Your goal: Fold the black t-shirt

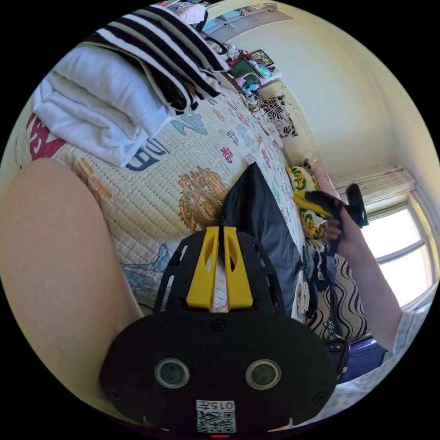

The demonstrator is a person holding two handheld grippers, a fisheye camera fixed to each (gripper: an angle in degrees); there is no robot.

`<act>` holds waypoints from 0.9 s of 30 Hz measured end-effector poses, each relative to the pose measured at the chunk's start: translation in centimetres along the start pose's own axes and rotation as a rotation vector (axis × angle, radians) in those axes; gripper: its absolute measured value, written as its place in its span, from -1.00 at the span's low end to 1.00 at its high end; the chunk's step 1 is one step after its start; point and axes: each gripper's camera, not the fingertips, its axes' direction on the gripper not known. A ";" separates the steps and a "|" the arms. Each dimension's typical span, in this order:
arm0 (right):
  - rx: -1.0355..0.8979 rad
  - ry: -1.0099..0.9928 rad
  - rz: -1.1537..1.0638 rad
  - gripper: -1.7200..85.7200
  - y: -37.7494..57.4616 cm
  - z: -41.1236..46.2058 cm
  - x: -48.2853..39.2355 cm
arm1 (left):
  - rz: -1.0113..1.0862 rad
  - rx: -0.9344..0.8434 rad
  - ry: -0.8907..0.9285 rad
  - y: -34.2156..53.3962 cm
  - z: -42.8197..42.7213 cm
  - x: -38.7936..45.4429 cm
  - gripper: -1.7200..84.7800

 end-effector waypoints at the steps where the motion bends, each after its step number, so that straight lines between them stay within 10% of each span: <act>1: -0.013 0.002 0.030 -0.80 -2.7 0.7 -0.3 | 0.002 0.000 0.005 -0.1 -0.3 0.1 -0.97; 13: -0.228 0.282 0.215 -0.87 -14.6 6.8 -1.1 | 0.019 -0.011 0.064 -4.0 -5.9 3.1 -0.97; 22: -0.088 0.038 0.133 -0.97 -11.6 -0.2 2.4 | 0.201 0.025 0.194 -8.0 -10.7 10.5 -0.97; 27: 0.090 -0.207 0.113 -0.97 -5.6 -8.1 8.0 | 0.637 -0.017 0.285 -8.3 -12.8 23.5 -0.97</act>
